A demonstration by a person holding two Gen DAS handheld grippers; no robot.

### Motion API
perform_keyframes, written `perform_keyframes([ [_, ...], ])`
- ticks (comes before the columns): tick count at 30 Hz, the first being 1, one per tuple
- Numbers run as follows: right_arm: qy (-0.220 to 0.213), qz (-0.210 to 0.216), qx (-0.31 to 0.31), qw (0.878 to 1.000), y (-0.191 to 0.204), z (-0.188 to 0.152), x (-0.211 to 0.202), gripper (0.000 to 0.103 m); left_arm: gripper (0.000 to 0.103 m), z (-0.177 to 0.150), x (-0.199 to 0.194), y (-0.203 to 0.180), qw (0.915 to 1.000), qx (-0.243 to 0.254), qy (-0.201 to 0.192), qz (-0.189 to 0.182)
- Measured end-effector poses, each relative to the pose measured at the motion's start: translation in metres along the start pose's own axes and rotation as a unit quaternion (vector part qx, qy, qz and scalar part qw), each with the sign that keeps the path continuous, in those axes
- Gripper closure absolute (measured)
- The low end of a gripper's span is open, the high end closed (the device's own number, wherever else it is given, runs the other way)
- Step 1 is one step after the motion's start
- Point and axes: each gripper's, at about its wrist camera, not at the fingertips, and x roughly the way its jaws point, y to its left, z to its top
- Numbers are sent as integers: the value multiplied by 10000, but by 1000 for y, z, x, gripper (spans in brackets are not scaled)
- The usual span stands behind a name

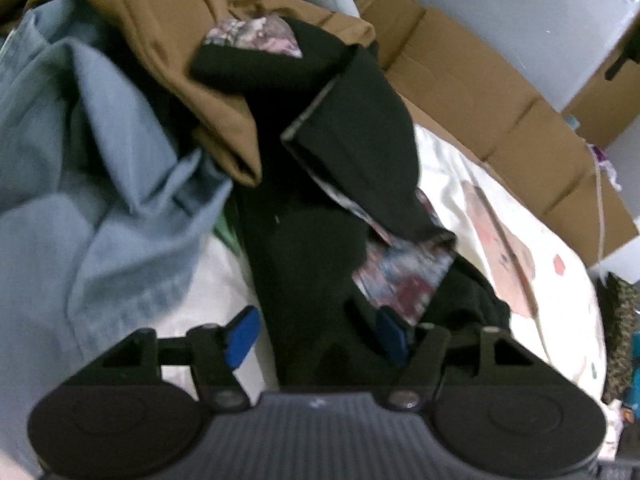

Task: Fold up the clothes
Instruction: 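Close the right tool on the black garment while the left tool holds it, then lift the black garment off the pile and stretch it between both tools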

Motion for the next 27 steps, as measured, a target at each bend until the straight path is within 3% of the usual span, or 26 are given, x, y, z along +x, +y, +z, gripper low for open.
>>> perform_keyframes([
  [5,0,157,168,9997,1,9,13,22,35,15,21,-4,9995,287,72,77],
  [6,-5,174,225,9996,1,11,16,27,35,17,25,-3,9995,290,86,94],
  [7,-18,160,280,9995,0,14,18,39,35,18,29,-2,9995,278,95,82],
  [9,-72,130,348,9993,-2,19,19,54,43,18,35,-1,9995,284,118,17],
  [11,-156,100,268,9995,-2,23,16,65,74,17,37,-2,9992,366,147,15],
  [14,-267,-110,-126,9995,5,32,6,78,90,11,37,-4,9988,444,177,35],
  [20,-523,-602,-487,9956,5,65,-21,88,94,-8,23,-5,9989,309,318,-132],
  [27,-866,-960,-788,9885,-7,110,-56,92,95,-52,9,-25,9958,113,656,-625],
])
